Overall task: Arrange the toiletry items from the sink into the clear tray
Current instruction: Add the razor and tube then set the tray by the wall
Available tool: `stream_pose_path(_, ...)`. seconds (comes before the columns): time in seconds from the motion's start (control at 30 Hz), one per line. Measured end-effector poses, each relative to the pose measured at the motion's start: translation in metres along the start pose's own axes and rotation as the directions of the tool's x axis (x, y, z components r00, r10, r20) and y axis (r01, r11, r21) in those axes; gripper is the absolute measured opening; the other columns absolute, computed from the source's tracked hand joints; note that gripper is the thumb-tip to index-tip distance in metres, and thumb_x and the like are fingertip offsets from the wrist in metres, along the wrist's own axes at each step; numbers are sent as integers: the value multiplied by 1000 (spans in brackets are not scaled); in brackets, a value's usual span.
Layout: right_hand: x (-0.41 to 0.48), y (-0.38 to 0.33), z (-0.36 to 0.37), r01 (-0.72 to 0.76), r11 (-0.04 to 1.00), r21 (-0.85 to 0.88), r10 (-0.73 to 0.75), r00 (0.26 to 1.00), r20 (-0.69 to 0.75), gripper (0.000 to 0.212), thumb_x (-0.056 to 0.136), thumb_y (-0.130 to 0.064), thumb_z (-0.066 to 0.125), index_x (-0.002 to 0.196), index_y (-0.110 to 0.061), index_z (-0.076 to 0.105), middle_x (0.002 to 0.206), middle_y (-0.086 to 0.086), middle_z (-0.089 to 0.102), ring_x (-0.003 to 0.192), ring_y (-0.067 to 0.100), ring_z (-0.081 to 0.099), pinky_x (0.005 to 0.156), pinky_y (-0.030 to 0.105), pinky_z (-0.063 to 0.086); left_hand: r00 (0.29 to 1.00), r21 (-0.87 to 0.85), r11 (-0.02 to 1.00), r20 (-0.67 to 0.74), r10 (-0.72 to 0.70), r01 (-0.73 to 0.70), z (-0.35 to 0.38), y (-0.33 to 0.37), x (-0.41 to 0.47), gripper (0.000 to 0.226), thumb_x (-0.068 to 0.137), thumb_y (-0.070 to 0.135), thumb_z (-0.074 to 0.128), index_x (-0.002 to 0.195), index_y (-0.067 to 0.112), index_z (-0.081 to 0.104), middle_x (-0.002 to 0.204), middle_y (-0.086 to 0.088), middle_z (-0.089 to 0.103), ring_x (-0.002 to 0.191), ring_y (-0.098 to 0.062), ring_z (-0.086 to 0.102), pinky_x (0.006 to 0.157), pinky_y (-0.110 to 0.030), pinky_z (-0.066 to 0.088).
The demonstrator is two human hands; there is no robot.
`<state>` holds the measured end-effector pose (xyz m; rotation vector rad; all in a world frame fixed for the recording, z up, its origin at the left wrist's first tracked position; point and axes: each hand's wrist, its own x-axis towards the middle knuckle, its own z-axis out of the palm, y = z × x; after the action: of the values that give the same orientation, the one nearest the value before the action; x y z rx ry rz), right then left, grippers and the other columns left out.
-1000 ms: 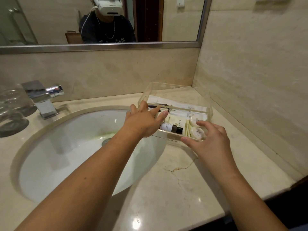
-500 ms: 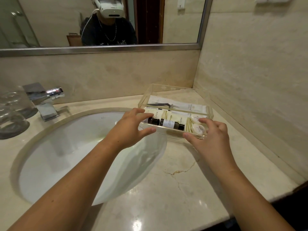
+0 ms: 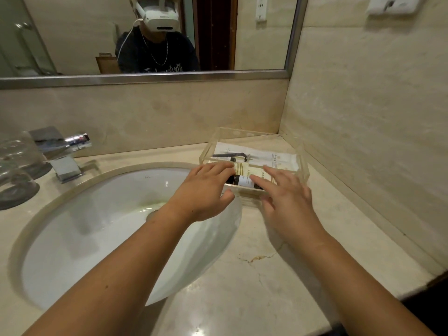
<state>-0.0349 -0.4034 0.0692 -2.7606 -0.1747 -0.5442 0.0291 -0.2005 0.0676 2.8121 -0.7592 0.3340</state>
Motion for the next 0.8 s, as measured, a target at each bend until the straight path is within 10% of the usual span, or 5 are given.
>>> stream_pose_path(0.53, 8, -11, 8, 17, 997, -77, -7, 992, 126, 56, 99, -25, 54, 151, -31, 35, 149, -10, 40, 134, 21, 36, 103, 42, 34, 987, -79, 994, 151, -57, 70, -4, 10, 20, 52, 88, 51, 39, 137, 36, 46, 138, 10, 57, 127, -21, 44, 108, -44, 28)
stream_pose_path(0.8, -2, -3, 2, 13, 999, -50, -9, 997, 80, 62, 94, -28, 63, 149, -39, 38, 157, -10, 35, 143, 17, 29, 112, 42, 26, 988, -57, 998, -157, -10, 1, 6, -13, -18, 56, 92, 51, 58, 144, 34, 45, 145, 11, 48, 135, -14, 40, 113, -37, 37)
